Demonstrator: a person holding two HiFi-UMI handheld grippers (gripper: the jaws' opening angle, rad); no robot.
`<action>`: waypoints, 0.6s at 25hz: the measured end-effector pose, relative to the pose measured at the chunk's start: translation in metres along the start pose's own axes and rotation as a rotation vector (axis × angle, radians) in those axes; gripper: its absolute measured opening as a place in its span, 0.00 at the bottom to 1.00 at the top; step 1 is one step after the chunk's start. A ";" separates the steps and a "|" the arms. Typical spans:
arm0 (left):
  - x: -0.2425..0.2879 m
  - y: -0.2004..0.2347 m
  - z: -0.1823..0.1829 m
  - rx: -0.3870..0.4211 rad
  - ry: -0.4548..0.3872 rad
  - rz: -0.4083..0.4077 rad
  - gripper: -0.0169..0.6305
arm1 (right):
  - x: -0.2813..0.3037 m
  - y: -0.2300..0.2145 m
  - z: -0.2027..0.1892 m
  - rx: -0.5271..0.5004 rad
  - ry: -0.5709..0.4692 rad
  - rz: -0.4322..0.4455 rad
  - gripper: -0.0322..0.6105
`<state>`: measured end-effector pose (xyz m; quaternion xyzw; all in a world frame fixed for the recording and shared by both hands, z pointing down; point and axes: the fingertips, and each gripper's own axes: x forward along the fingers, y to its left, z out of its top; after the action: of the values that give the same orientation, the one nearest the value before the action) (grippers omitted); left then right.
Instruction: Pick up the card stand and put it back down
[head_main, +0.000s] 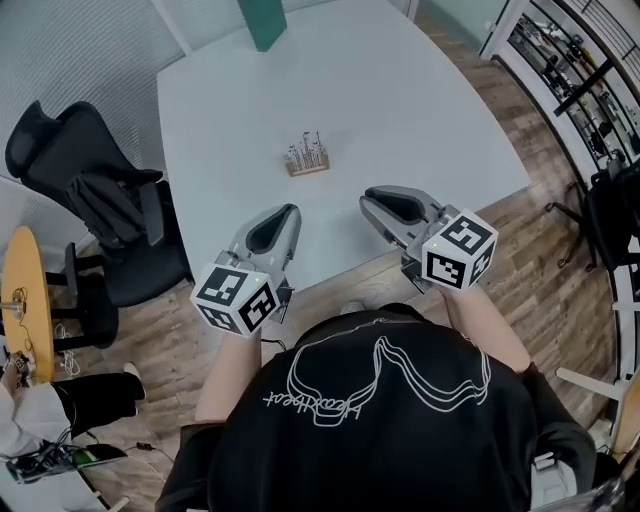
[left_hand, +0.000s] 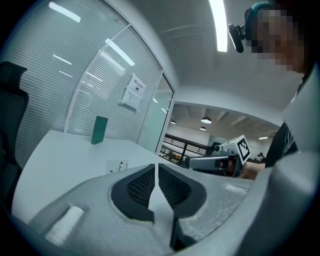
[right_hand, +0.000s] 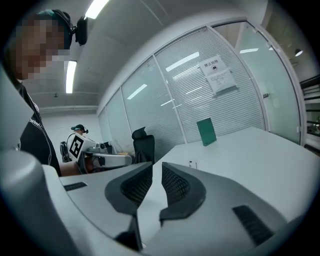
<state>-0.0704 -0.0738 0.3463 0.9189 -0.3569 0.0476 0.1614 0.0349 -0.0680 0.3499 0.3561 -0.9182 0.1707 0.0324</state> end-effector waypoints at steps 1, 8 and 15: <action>0.003 0.004 -0.004 -0.003 0.009 0.001 0.05 | 0.002 -0.005 -0.004 -0.007 0.011 -0.008 0.16; 0.034 0.038 -0.028 -0.014 0.071 0.006 0.13 | 0.029 -0.044 -0.028 -0.009 0.088 -0.038 0.21; 0.060 0.065 -0.046 -0.049 0.113 0.040 0.24 | 0.051 -0.082 -0.047 -0.004 0.164 -0.031 0.24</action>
<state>-0.0681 -0.1425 0.4186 0.9032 -0.3665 0.0938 0.2027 0.0481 -0.1415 0.4273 0.3552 -0.9071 0.1968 0.1107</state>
